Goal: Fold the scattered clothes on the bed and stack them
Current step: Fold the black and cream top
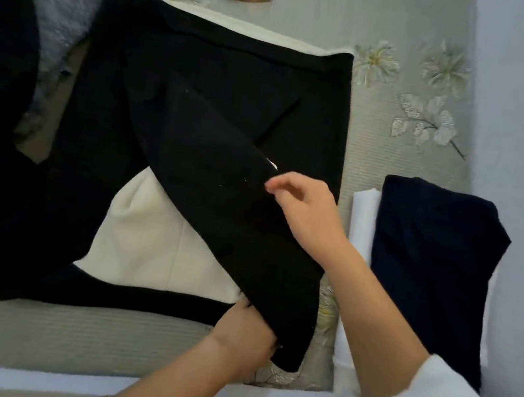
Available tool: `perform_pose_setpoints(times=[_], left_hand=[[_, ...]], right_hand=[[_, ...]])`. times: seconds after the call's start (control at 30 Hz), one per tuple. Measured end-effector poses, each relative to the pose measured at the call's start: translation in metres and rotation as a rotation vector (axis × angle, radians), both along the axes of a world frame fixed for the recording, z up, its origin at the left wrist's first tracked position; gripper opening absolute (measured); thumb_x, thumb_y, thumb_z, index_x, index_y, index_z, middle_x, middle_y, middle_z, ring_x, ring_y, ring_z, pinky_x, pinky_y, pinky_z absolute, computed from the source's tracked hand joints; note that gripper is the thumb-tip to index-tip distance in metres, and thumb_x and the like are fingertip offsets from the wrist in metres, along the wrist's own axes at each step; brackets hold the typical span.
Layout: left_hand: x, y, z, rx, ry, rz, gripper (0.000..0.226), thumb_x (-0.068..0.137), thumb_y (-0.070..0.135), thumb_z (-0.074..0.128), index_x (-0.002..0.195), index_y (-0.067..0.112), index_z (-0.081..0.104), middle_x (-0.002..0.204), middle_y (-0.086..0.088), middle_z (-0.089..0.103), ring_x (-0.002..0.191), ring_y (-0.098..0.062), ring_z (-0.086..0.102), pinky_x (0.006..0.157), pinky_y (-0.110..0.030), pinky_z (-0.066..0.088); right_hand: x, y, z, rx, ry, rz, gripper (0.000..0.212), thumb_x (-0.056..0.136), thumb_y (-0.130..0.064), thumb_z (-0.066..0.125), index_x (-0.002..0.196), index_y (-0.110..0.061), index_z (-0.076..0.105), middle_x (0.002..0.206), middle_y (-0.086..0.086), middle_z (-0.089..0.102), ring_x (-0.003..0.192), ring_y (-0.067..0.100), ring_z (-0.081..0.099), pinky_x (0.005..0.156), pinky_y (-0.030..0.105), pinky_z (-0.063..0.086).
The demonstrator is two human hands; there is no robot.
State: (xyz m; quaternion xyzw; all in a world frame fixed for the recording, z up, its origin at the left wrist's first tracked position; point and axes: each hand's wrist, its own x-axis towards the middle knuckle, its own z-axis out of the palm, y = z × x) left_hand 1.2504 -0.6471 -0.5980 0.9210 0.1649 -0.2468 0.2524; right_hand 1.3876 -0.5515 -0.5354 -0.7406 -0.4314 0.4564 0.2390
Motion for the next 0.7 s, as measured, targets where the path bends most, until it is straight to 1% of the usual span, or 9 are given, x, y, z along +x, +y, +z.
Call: perform_pose_setpoints(times=[0.1,0.13,0.2,0.23,0.3,0.4,0.47,0.57,0.7], left_hand=[[-0.023,0.000,-0.008,-0.037,-0.189,-0.012,0.046,0.089,0.021,0.044,0.133,0.018,0.055,0.133,-0.005,0.057,0.130,-0.024,0.045,0.119,-0.045,0.008],[-0.033,0.004,-0.010,-0.044,-0.293,0.048,0.041,0.083,0.023,0.043,0.117,0.022,0.067,0.114,0.002,0.067,0.114,-0.017,0.057,0.118,-0.040,0.023],[-0.053,0.019,-0.007,-0.075,-0.502,0.294,0.033,0.077,0.020,0.043,0.091,0.023,0.073,0.092,0.008,0.067,0.089,-0.011,0.062,0.089,-0.031,0.050],[-0.062,0.031,-0.005,-0.045,-0.588,0.446,0.028,0.077,0.017,0.044,0.088,0.020,0.070,0.091,0.005,0.064,0.086,-0.013,0.060,0.077,-0.030,0.051],[-0.073,0.064,-0.003,0.098,-0.659,0.732,0.026,0.082,0.014,0.045,0.099,0.015,0.064,0.105,-0.003,0.057,0.098,-0.017,0.054,0.083,-0.031,0.048],[-0.076,0.127,-0.011,0.294,-0.382,0.888,0.052,0.094,0.031,0.043,0.145,0.025,0.033,0.153,-0.015,0.021,0.143,-0.029,0.014,0.116,-0.042,0.016],[-0.075,0.166,-0.023,0.296,-0.131,0.836,0.066,0.096,0.051,0.031,0.151,0.035,-0.003,0.159,-0.009,-0.015,0.144,-0.032,-0.019,0.115,-0.049,-0.005],[-0.078,0.207,-0.049,0.302,0.092,0.729,0.070,0.091,0.066,0.017,0.141,0.043,-0.027,0.155,-0.005,-0.030,0.140,-0.037,-0.027,0.113,-0.056,-0.008],[-0.079,0.216,-0.068,0.269,0.046,0.736,0.072,0.090,0.068,0.020,0.141,0.046,-0.027,0.154,-0.004,-0.031,0.140,-0.035,-0.028,0.113,-0.056,-0.007]], right_hand=[[0.007,-0.028,-0.028,-0.127,-0.218,0.066,0.040,0.094,-0.015,0.055,0.132,-0.028,0.054,0.134,-0.008,0.055,0.126,0.008,0.048,0.108,0.030,0.038],[0.006,-0.034,-0.035,-0.137,-0.287,0.121,0.048,0.093,-0.019,0.058,0.139,-0.028,0.046,0.143,-0.007,0.046,0.134,0.011,0.040,0.111,0.031,0.033],[-0.001,-0.042,-0.045,-0.138,-0.413,0.224,0.067,0.091,-0.032,0.061,0.149,-0.032,0.027,0.157,-0.005,0.024,0.145,0.016,0.018,0.115,0.039,0.021],[-0.005,-0.044,-0.049,-0.139,-0.464,0.263,0.075,0.089,-0.039,0.061,0.151,-0.036,0.018,0.160,-0.004,0.011,0.148,0.018,0.005,0.117,0.043,0.015],[-0.016,-0.046,-0.059,-0.141,-0.540,0.327,0.083,0.088,-0.051,0.058,0.150,-0.045,0.003,0.161,-0.005,-0.012,0.147,0.021,-0.016,0.117,0.048,0.000],[-0.030,-0.047,-0.077,-0.136,-0.572,0.337,0.083,0.088,-0.063,0.048,0.146,-0.052,-0.011,0.157,-0.006,-0.028,0.142,0.025,-0.030,0.113,0.051,-0.011],[-0.037,-0.048,-0.091,-0.173,-0.587,0.324,0.078,0.089,-0.066,0.039,0.143,-0.053,-0.017,0.154,-0.005,-0.033,0.140,0.026,-0.034,0.113,0.054,-0.013],[-0.044,-0.052,-0.109,-0.218,-0.641,0.316,0.071,0.085,-0.072,0.017,0.139,-0.053,-0.025,0.150,-0.004,-0.040,0.138,0.027,-0.037,0.113,0.056,-0.014],[-0.049,-0.050,-0.123,-0.215,-0.679,0.284,0.071,0.078,-0.073,0.004,0.137,-0.053,-0.030,0.149,-0.004,-0.041,0.137,0.027,-0.039,0.109,0.055,-0.019]])
